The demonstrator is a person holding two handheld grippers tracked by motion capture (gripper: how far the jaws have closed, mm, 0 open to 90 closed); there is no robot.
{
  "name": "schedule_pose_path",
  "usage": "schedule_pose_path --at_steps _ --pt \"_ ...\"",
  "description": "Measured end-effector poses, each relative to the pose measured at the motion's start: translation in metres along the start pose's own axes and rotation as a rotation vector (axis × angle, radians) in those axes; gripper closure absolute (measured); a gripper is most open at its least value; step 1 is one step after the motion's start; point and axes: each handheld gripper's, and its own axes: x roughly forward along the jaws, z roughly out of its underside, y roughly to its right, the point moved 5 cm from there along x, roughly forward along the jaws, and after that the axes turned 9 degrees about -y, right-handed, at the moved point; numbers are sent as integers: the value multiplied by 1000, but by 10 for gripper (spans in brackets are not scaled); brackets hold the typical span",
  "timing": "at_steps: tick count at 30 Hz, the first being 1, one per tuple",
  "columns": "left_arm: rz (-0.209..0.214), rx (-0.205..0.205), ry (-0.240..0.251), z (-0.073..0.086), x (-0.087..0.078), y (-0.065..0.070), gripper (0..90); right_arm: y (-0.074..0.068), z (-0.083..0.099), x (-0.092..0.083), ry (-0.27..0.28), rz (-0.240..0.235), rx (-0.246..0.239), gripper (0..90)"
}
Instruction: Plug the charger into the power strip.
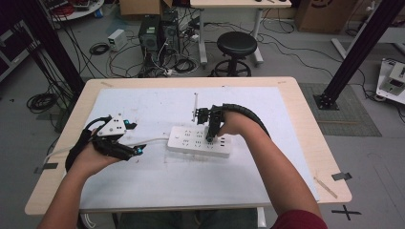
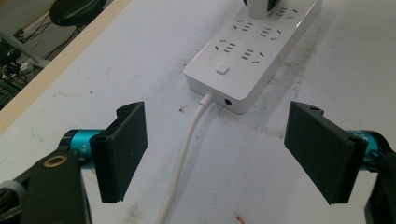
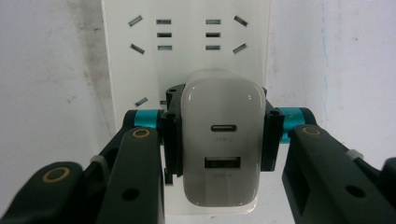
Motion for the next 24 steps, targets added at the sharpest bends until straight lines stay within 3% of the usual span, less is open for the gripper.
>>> schedule_pose_path --at_steps 19,20,24 --pt "5 -9 4 2 0 -4 215 -1 0 -1 -1 0 -3 617" --pt "2 -9 8 2 -2 -4 214 2 2 -6 33 18 16 475" --pt "-1 -2 6 2 -4 -4 214 2 5 -12 67 18 56 438"
